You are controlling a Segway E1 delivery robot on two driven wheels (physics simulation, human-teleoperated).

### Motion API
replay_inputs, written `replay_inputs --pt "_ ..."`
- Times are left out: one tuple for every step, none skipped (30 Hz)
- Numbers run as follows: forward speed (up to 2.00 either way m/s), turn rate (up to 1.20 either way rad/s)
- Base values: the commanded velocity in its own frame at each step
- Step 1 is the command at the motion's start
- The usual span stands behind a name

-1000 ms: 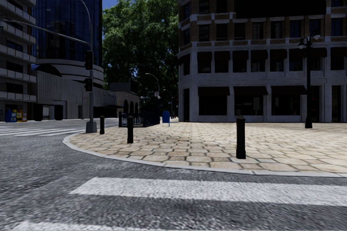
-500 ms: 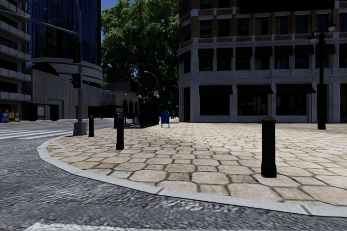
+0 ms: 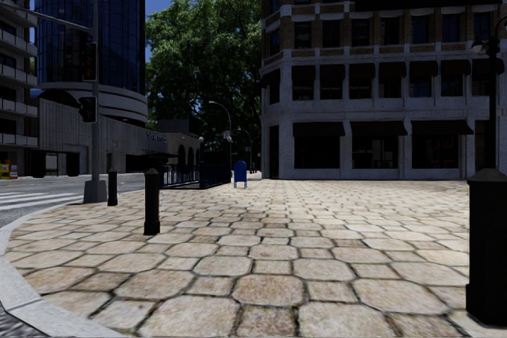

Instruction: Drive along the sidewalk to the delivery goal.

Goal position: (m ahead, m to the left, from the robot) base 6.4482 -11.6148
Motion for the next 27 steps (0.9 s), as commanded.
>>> replay_inputs --pt "1.81 0.00" --pt "1.80 0.00" --pt "1.79 0.00" --pt "1.78 0.00" --pt "1.78 0.00" --pt "1.78 0.00" --pt "1.78 0.00" --pt "1.77 0.00" --pt "1.77 0.00" --pt "1.77 0.00" --pt "1.77 0.00" --pt "1.77 0.00" --pt "1.77 0.00" --pt "1.77 0.00" --pt "1.77 0.00" --pt "1.77 0.00" --pt "1.77 0.00" --pt "1.77 0.00" --pt "1.77 0.00" --pt "1.77 0.00" --pt "1.77 0.00" --pt "1.77 0.00" --pt "1.77 0.00" --pt "1.77 0.00" --pt "1.77 0.00" --pt "1.77 0.00" --pt "1.77 0.00"
